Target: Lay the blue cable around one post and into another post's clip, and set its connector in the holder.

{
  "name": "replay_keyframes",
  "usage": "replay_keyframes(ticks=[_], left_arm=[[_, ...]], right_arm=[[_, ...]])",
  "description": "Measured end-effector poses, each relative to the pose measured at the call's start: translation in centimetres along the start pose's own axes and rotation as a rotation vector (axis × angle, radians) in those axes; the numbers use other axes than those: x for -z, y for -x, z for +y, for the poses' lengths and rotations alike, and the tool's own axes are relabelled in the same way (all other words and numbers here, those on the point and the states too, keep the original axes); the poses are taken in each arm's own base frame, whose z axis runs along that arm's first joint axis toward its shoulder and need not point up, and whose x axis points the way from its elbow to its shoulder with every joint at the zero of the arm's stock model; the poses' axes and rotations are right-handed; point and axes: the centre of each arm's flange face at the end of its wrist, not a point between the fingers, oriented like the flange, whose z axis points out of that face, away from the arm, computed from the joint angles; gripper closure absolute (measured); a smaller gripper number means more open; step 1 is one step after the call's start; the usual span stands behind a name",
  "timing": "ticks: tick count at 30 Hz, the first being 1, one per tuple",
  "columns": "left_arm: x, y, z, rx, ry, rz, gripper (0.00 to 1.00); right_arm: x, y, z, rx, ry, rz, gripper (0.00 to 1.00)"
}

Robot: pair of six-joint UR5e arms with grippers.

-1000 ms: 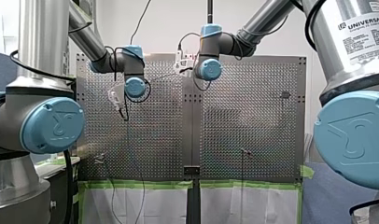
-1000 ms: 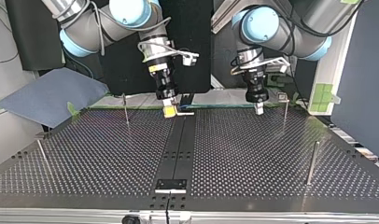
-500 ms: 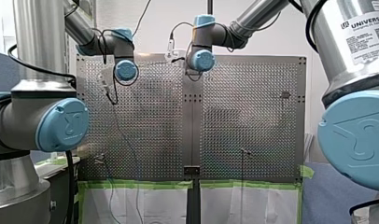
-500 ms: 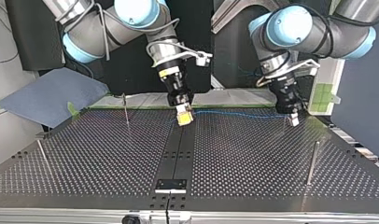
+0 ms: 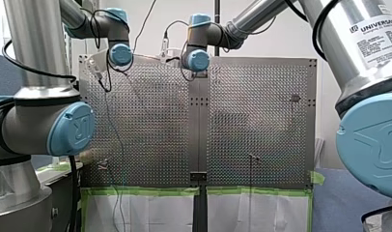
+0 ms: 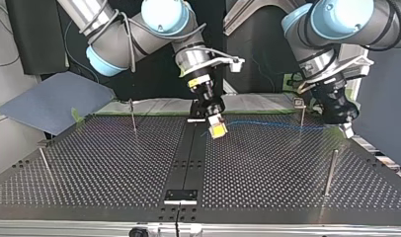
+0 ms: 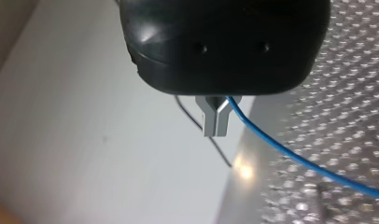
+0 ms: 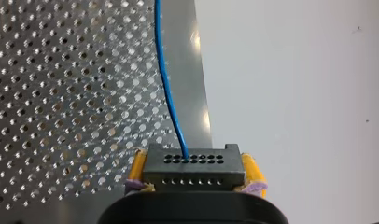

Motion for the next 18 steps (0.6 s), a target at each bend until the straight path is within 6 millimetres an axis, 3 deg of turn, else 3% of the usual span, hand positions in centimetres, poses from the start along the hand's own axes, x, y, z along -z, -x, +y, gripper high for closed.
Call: replay_keyframes(ticks=[4,11,18], left_arm=[[-1.1,0.9,-0.2,-0.008,-0.008,0.004,0.98],[-3.5,0.8,-0.4,-0.026,-0.021,0.047,0.98],[-5.9,2.4,-0.2,0.012,-0.028,0.043,0.98]], right_arm=[[-0.7,0.1,-0.5,-0.001,-0.008,-0.004,1.00],[-2.0,-0.4,-0.6,-0.006,-0.008,0.006,1.00],[-3.4,-0.1,-0.4,0.000,-0.003,-0.004,1.00]])
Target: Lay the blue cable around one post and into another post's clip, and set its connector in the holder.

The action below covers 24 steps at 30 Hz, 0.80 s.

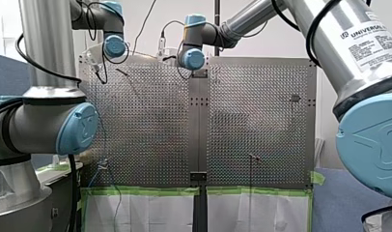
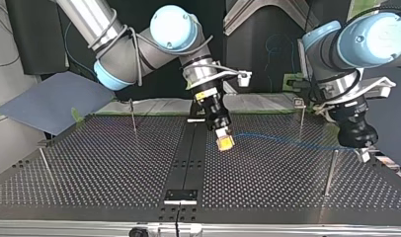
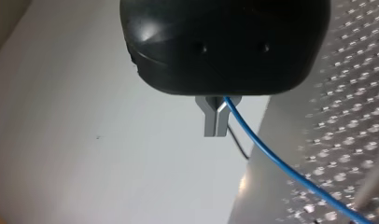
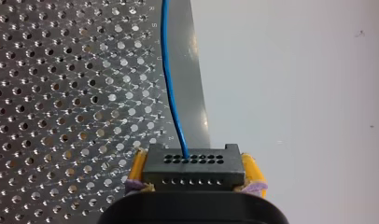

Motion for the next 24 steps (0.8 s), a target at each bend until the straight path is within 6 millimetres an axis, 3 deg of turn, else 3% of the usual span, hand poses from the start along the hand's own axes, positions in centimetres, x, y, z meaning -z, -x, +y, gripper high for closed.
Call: replay_keyframes(ticks=[9,24], left_arm=[[-3.2,-0.3,1.9,0.028,0.001,0.007,1.00],[-10.7,-1.2,5.9,0.041,-0.002,0.008,1.00]], right_arm=[[-1.6,1.1,-0.3,0.002,-0.002,-0.023,1.00],[-4.5,-3.7,0.3,-0.004,0.010,0.085,1.00]])
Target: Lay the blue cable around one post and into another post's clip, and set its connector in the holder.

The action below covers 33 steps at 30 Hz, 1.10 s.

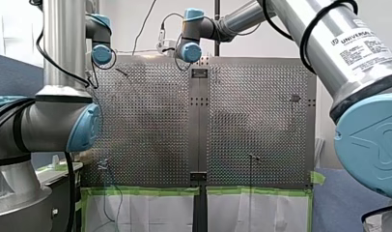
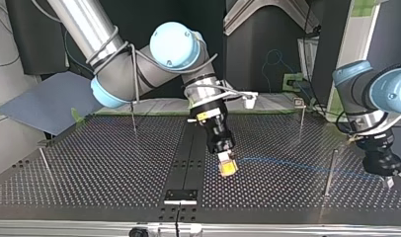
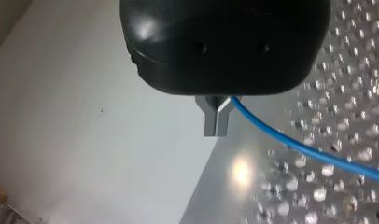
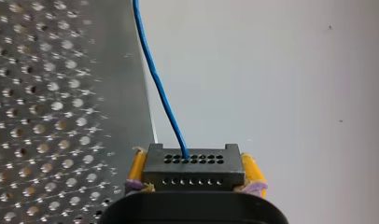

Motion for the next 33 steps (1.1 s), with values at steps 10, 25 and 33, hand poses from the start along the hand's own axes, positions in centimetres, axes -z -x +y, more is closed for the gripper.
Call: replay_keyframes(ticks=[10,25,33], left_arm=[[-3.1,-0.6,2.4,-0.002,-0.022,0.017,1.00],[-4.8,-4.5,4.9,-0.017,-0.035,0.096,1.00],[-5.0,-5.9,5.2,-0.029,-0.039,0.125,1.00]], right_arm=[[-0.6,1.2,0.3,0.008,0.006,-0.008,1.00],[-0.9,5.2,0.9,0.020,0.022,-0.052,1.00],[-1.0,7.4,2.1,0.029,0.051,-0.083,1.00]])
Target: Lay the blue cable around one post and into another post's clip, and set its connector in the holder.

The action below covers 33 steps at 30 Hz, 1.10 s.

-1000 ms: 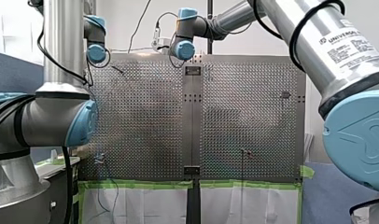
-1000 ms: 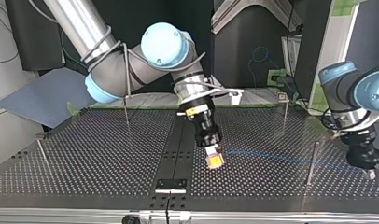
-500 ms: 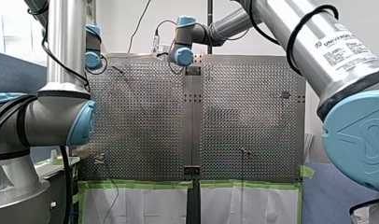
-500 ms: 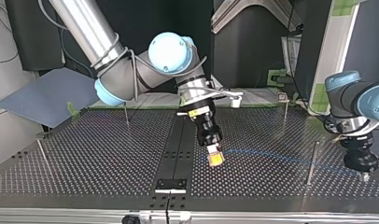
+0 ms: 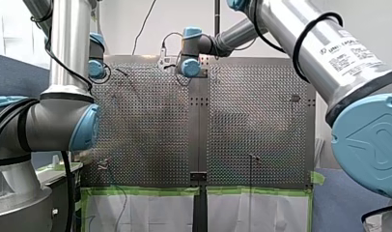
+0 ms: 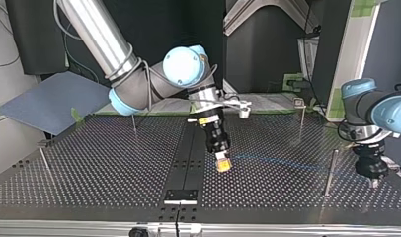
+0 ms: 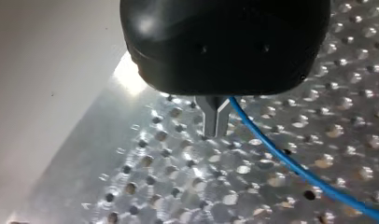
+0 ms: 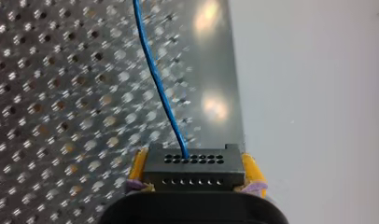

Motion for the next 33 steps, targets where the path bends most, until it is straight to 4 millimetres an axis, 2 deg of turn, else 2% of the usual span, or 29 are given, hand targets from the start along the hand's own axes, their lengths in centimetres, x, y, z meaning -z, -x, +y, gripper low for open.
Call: replay_keyframes(ticks=[11,21,22,23,24,25,26,27,28,29,30,31,33], left_arm=[[0.3,-1.6,-0.3,-0.032,-0.006,0.031,1.00],[0.1,-4.5,-0.2,-0.049,-0.015,0.093,0.97],[0.1,-4.7,-0.3,-0.048,-0.021,0.098,0.89],[0.1,-4.9,-0.4,-0.047,-0.028,0.103,0.89],[0.2,-5.0,-0.6,-0.044,-0.037,0.110,0.82],[0.2,-5.1,-0.7,-0.043,-0.045,0.115,0.66],[0.2,-5.2,-0.8,-0.042,-0.051,0.119,0.66],[0.3,-5.3,-0.9,-0.044,-0.057,0.123,0.50],[0.3,-5.3,-1.0,-0.046,-0.060,0.125,0.22],[0.3,-5.3,-1.0,-0.051,-0.059,0.127,0.22],[0.4,-5.4,-0.9,-0.058,-0.054,0.130,0.07],[0.5,-5.4,-0.8,-0.063,-0.047,0.133,0.00],[0.7,-5.7,-0.5,-0.071,-0.026,0.140,0.00]], right_arm=[[0.2,3.9,0.9,0.012,0.028,-0.080,1.00],[0.8,5.5,1.2,0.026,0.043,-0.150,1.00],[0.9,5.7,1.3,0.028,0.047,-0.159,1.00],[1.0,5.9,1.4,0.029,0.050,-0.165,1.00],[1.1,6.1,1.6,0.030,0.052,-0.170,1.00],[1.2,6.3,1.7,0.030,0.056,-0.176,1.00],[1.2,6.5,1.9,0.030,0.059,-0.179,1.00],[1.3,6.7,2.1,0.031,0.061,-0.183,1.00],[1.5,7.1,2.3,0.031,0.065,-0.188,1.00],[1.6,7.3,2.4,0.031,0.067,-0.191,1.00],[1.7,7.6,2.6,0.031,0.069,-0.194,1.00],[1.8,8.0,2.8,0.031,0.072,-0.198,1.00],[2.1,8.7,3.1,0.032,0.077,-0.206,1.00]])
